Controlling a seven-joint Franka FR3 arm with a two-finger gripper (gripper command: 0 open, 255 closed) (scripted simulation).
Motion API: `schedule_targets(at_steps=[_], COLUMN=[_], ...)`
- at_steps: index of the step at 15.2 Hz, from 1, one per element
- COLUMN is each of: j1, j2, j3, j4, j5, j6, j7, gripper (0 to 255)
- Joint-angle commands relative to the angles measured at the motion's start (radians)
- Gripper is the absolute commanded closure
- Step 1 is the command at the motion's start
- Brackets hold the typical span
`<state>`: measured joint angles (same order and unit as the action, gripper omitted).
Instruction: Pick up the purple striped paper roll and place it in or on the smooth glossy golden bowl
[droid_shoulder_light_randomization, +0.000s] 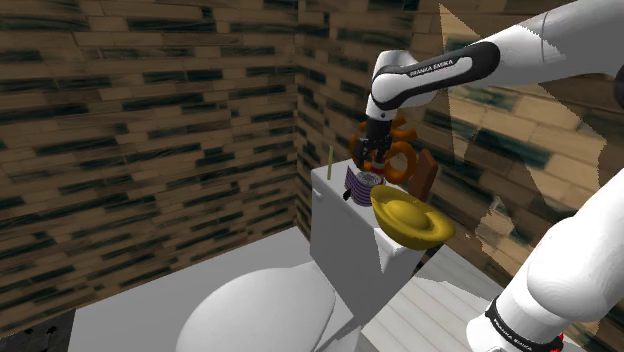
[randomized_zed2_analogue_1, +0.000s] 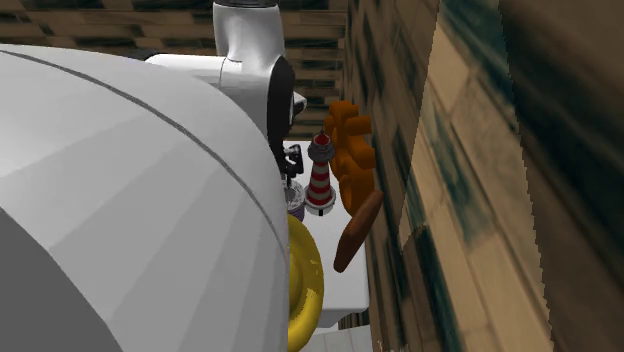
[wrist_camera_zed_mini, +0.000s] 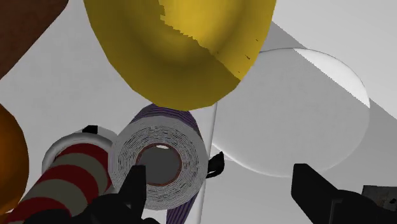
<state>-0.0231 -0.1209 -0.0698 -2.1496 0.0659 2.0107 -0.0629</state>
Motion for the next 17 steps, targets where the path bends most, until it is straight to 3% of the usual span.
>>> schedule_targets(at_steps=[1, 7, 17], j1=[-0.003, -0.014, -0.012], j2=[0.080, 0.299, 0.341], j3=[-0.004, -0.013, -0.009], j4=[0.045, 0.207, 0.156], j5=[0.004, 0.018, 0.026], j6=[0.030, 0.073, 0.166], j7=[-0.003, -0.011, -0.016], gripper=[0, 0, 0])
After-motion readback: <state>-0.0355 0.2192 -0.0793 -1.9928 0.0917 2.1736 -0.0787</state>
